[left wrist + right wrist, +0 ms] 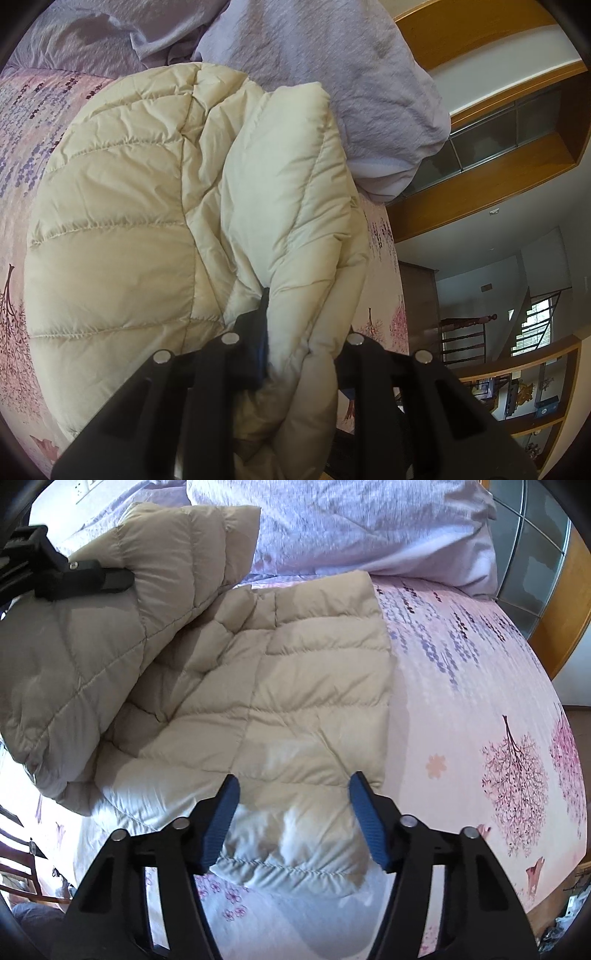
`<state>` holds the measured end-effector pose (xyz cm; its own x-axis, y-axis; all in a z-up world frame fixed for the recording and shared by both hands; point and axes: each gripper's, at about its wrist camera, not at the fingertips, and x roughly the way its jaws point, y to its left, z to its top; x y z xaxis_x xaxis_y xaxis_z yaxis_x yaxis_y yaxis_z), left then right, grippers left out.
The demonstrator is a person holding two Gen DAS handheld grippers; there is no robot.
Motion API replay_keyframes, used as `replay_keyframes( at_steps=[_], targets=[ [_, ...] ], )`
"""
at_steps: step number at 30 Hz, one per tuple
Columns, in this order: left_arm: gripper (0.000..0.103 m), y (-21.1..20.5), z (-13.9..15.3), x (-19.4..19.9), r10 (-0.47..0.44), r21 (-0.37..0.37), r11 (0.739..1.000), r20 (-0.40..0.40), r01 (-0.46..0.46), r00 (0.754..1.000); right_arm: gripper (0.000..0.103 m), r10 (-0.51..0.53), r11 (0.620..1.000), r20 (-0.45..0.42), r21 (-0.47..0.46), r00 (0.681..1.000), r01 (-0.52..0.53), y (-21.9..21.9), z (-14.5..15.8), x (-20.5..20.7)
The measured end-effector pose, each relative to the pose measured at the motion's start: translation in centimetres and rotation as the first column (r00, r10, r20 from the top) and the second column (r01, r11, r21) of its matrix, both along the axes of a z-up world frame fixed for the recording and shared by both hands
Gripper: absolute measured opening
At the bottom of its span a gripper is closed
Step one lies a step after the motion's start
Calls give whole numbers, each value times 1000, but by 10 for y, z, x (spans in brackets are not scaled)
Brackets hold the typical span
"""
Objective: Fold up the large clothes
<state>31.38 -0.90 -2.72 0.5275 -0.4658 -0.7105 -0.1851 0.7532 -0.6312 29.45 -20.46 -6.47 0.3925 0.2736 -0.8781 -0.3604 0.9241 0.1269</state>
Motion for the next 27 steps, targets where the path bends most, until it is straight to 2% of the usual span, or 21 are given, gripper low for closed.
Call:
replay_keyframes(
  at_steps=[11, 16, 22, 27],
  targets=[
    [21, -40, 13, 10, -63, -21, 998, 26, 64, 998, 59, -14, 1000, -23, 19, 1000, 15, -3, -14, 9],
    [24, -60, 9, 17, -97, -12, 995, 9, 97, 995, 59, -20, 999, -22, 25, 1000, 21, -9, -13, 10],
    [33, -70, 8, 20, -119, 31, 992, -9, 119, 993, 60, -47, 998, -23, 31, 999, 47, -19, -9, 13],
    [44, -69, 17, 18, -130, 85, 988, 0, 129, 992, 60, -78, 997, -9, 27, 997, 78, -26, -5, 19]
  ],
)
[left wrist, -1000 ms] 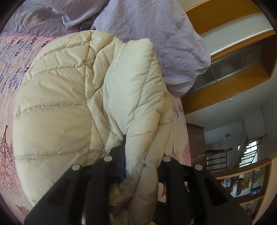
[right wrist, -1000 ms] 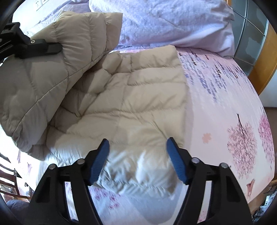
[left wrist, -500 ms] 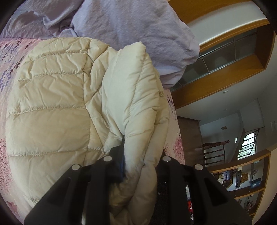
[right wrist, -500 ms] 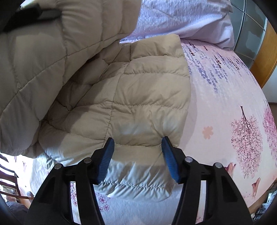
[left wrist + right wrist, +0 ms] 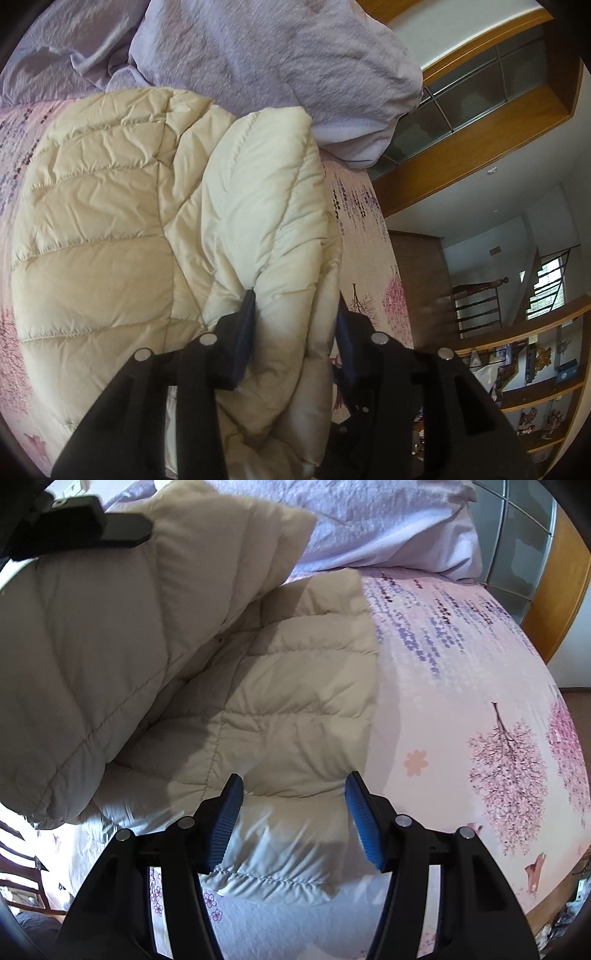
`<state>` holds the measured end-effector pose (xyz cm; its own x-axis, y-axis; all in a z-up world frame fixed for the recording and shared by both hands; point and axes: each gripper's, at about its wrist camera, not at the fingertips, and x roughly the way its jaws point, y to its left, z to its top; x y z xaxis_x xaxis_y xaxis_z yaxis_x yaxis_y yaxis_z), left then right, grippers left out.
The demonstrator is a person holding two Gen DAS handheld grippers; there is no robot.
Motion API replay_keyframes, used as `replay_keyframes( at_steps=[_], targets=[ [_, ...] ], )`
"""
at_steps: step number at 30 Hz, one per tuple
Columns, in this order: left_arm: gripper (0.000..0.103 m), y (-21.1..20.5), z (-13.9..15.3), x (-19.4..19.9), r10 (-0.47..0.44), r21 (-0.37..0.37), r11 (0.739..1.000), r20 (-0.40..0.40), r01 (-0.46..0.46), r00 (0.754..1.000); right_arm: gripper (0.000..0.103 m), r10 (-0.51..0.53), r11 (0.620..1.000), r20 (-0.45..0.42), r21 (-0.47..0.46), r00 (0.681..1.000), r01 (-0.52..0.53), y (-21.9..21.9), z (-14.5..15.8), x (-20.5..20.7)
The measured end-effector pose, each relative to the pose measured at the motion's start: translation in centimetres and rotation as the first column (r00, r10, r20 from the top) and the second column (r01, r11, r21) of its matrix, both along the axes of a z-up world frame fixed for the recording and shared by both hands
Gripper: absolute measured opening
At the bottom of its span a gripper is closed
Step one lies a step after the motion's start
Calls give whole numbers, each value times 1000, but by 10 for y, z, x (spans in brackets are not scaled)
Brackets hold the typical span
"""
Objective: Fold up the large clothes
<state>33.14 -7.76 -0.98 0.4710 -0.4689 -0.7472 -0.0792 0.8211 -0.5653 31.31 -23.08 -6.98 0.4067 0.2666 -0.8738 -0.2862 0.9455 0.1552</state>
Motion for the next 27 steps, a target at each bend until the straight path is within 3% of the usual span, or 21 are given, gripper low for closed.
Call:
replay_keyframes(
  at_steps=[3, 8, 16, 23, 27],
  targets=[
    [55, 4, 10, -3, -2, 41, 999, 24, 1, 1000, 63, -28, 1000, 7, -8, 1000, 28, -5, 4, 3],
    [60, 21, 24, -9, 11, 116, 993, 71, -19, 997, 65, -74, 997, 30, -28, 997, 74, -12, 12, 3],
    [61, 86, 12, -16, 114, 314, 941, 71, -130, 991, 69, -162, 985, 36, -53, 986, 164, -30, 14, 8],
    [63, 139, -10, -18, 204, 327, 925, 10, -196, 979, 74, -219, 973, 45, -66, 975, 222, -41, 17, 6],
    [64, 144, -27, -20, 207, 309, 933, -35, -186, 978, 74, -240, 967, 47, -72, 970, 243, -47, 17, 7]
  ],
)
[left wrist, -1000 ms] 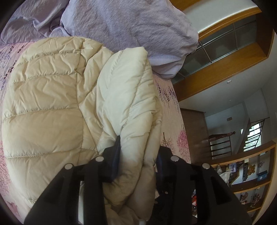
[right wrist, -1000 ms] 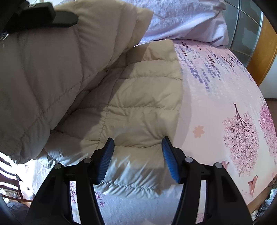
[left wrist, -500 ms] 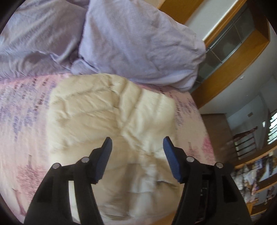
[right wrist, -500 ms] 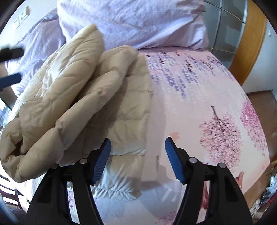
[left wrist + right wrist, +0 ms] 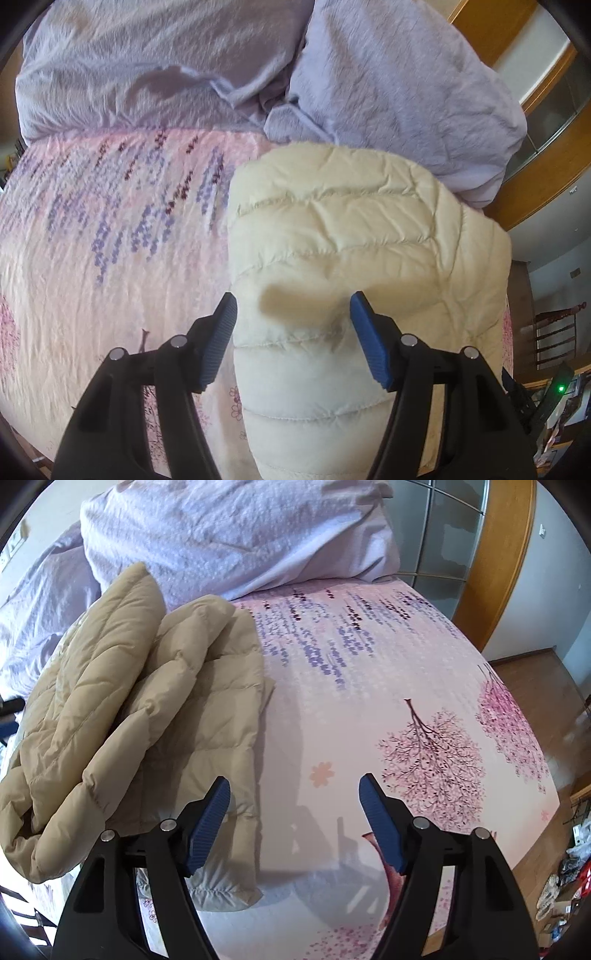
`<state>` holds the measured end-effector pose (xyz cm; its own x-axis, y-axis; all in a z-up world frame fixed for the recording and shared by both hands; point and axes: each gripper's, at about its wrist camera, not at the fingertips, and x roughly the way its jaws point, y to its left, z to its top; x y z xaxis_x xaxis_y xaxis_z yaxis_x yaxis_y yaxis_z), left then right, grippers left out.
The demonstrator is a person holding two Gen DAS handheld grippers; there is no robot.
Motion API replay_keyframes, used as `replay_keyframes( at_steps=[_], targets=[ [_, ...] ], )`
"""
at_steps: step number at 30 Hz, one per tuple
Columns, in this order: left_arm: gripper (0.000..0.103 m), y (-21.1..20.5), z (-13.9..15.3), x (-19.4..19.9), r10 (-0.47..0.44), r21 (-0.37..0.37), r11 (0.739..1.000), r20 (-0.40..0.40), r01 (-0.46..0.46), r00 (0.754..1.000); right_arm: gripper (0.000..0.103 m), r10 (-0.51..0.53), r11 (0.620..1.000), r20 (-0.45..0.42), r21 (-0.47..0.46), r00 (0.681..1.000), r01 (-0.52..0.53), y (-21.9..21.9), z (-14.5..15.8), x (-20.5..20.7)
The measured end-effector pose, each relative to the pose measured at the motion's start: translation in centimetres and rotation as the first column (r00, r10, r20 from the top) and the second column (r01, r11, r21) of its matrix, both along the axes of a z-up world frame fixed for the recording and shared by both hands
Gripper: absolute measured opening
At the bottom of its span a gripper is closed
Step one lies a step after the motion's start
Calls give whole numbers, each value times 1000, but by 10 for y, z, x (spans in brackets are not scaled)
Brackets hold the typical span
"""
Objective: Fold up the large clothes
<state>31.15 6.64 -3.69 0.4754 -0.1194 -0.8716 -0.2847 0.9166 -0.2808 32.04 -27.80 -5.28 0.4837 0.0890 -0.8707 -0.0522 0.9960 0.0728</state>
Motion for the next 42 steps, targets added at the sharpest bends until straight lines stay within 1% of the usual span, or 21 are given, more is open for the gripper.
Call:
replay_keyframes(
  at_steps=[3, 5, 12, 19, 24, 28, 31, 33, 34, 36, 39, 42],
  targets=[
    [64, -8, -12, 2, -17, -28, 999, -22, 16, 1000, 75, -12, 1000, 1, -4, 1000, 12, -2, 1, 0],
    [65, -16, -17, 3, -29, -31, 999, -26, 28, 999, 75, -17, 1000, 4, -6, 1000, 17, -4, 1, -1],
    [68, -34, -19, 10, -51, -31, 998, -28, 51, 998, 75, -36, 999, 16, -17, 999, 37, -14, 6, 1],
    [71, -48, -20, 16, -56, -30, 998, -34, 55, 998, 75, -42, 999, 51, 1, 998, 42, -20, 25, 8],
    [73, -64, -24, 20, -60, -24, 998, -33, 59, 998, 75, -2, 999, 89, 42, 996, -2, -8, 45, 16],
    [74, -77, -29, 23, -75, -2, 997, -30, 75, 997, 73, 65, 993, 120, 88, 991, -75, 15, 59, 21],
    [74, -82, -30, 24, -82, 14, 997, -29, 82, 996, 65, 123, 985, 144, 105, 982, -139, 35, 67, 21],
    [75, -82, -31, 25, -78, 17, 997, -29, 78, 997, 55, 162, 977, 150, 118, 975, -180, 49, 68, 22],
    [75, -82, -32, 25, -76, 17, 997, -29, 77, 997, 53, 171, 975, 149, 120, 974, -189, 54, 68, 21],
    [75, -82, -32, 25, -74, 18, 997, -29, 75, 997, 44, 199, 967, 140, 132, 970, -218, 63, 66, 21],
    [75, -82, -32, 24, -76, 18, 997, -28, 76, 997, 37, 237, 958, 123, 133, 964, -252, 74, 58, 18],
    [75, -83, -33, 24, -77, 18, 997, -26, 78, 997, 32, 264, 955, 96, 115, 960, -275, 81, 46, 14]
  ],
)
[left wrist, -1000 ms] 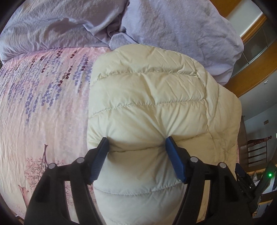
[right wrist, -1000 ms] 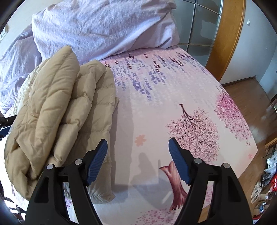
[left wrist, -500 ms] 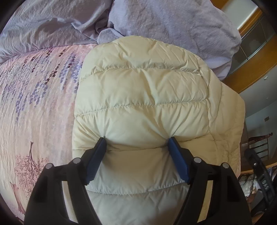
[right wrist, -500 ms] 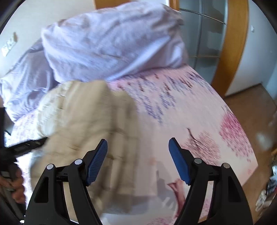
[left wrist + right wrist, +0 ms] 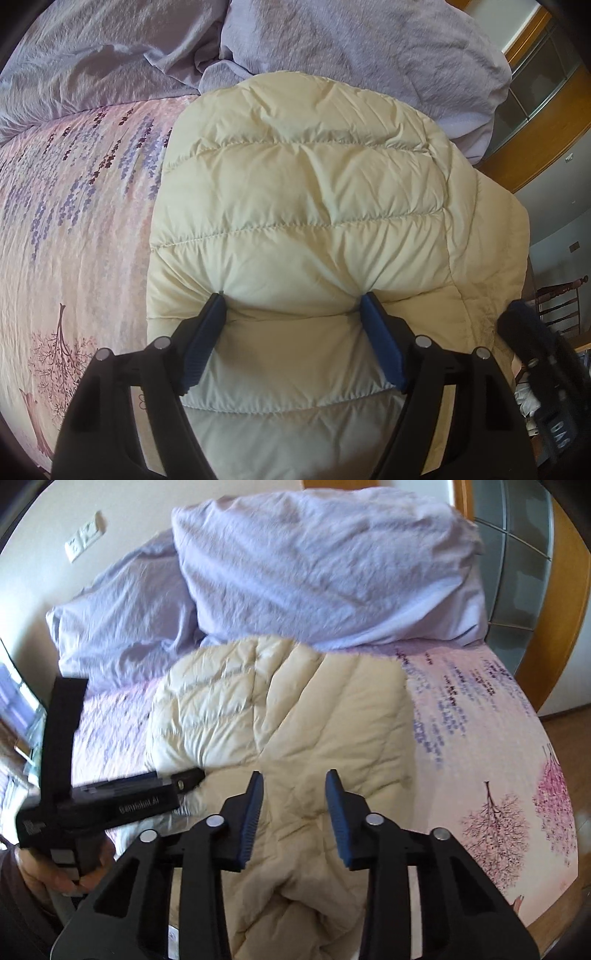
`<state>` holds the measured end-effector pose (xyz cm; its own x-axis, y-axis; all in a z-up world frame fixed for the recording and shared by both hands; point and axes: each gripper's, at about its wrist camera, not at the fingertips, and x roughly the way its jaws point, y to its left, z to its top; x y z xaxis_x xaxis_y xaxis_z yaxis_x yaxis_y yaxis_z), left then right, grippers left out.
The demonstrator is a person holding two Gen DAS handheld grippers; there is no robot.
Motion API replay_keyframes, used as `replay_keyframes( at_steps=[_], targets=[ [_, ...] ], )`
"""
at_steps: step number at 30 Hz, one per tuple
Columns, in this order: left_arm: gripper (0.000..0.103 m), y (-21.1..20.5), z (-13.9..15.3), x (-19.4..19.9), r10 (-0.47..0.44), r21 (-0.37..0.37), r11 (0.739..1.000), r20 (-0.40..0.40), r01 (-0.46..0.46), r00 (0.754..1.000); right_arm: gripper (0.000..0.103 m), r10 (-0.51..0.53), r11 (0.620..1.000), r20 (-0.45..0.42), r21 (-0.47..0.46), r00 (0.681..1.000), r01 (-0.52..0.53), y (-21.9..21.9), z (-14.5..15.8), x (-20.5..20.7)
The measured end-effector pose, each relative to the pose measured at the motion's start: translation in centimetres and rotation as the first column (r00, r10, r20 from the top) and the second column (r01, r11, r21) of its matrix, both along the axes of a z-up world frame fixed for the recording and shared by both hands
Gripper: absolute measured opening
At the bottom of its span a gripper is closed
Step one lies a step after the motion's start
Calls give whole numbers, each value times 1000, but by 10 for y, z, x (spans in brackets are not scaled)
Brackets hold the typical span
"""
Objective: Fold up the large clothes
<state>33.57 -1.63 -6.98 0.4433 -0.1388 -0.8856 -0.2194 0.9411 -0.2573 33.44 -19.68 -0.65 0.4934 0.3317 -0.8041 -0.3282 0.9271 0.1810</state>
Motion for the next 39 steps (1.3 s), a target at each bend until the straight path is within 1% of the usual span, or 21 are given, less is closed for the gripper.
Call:
replay_keyframes(
  at_steps=[6, 11, 17, 20, 25, 29, 34, 37, 39],
  targets=[
    [75, 1, 4, -2, -6, 4, 1000, 14, 6, 1000, 24, -5, 999, -48, -52, 999, 3, -3, -27, -1],
    [75, 1, 21, -1, -21, 1, 1000, 50, 21, 999, 24, -31, 998, -80, -53, 996, 27, -13, -44, 0],
    [75, 6, 39, 10, -11, 46, 999, 99, 6, 995, 23, -57, 998, -108, -42, 992, 53, -20, -53, 2],
    [75, 7, 42, 15, 1, 91, 996, 114, -11, 993, 22, -68, 997, -119, -35, 991, 64, -23, -55, 2],
    [76, 4, 36, 22, -2, 186, 982, 127, -22, 992, 22, -75, 997, -129, -26, 989, 73, -24, -58, 2],
    [76, -2, 24, 22, -20, 236, 972, 115, -7, 993, 22, -76, 997, -131, -25, 989, 73, -25, -59, 2],
    [81, -16, 9, 23, -66, 320, 947, 99, 31, 993, 22, -76, 997, -131, -24, 988, 74, -25, -59, 2],
    [82, -20, 3, 24, -74, 337, 941, 92, 38, 993, 22, -78, 997, -132, -21, 988, 75, -26, -58, 2],
    [83, -19, 0, 25, -70, 334, 942, 86, 37, 994, 24, -79, 997, -128, -17, 989, 77, -28, -53, 2]
  ],
)
